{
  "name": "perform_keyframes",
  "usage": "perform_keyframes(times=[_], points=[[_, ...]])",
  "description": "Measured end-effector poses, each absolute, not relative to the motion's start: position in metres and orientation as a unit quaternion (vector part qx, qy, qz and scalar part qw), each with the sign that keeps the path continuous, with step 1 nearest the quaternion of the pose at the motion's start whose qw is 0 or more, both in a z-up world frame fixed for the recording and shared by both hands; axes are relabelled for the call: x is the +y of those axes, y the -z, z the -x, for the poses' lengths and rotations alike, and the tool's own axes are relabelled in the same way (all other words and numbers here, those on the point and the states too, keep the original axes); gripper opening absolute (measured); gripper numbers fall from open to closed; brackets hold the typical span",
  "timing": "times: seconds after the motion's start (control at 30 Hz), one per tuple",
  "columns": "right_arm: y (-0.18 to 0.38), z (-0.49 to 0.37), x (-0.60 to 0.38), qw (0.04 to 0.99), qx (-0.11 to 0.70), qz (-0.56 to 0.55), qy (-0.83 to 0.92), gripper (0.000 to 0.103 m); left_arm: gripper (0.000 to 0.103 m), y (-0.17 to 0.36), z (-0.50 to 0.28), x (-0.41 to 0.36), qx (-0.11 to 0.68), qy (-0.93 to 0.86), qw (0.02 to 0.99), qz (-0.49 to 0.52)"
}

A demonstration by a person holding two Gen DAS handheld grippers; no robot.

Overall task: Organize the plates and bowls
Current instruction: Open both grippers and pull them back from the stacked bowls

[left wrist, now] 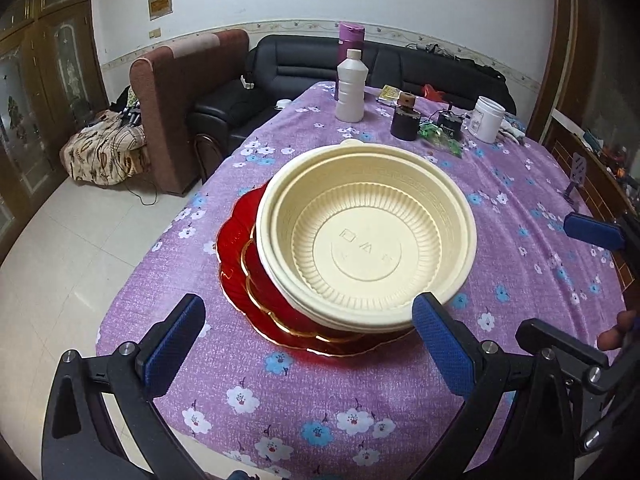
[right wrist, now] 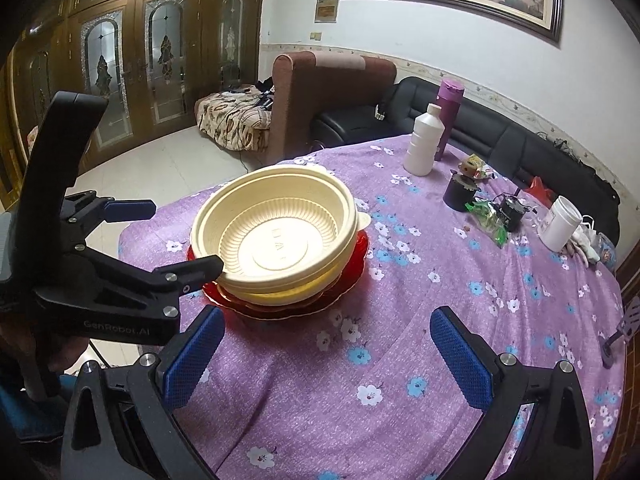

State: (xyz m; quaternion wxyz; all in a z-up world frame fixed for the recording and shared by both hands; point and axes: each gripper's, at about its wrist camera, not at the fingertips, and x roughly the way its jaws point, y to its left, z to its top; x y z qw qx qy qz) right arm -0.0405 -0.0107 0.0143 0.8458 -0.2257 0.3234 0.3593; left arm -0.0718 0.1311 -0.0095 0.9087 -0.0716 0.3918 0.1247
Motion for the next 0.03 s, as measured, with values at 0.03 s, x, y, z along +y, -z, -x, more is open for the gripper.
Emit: perform_keyframes(times=[0.03], points=[[-0.0143, 0.0397, -0.011, 0.846, 0.324, 0.224, -0.359, 0.103, 0.103, 0.0097, 0.0709, 0.1303, 0.392, -0.125, 0.909, 0.067]])
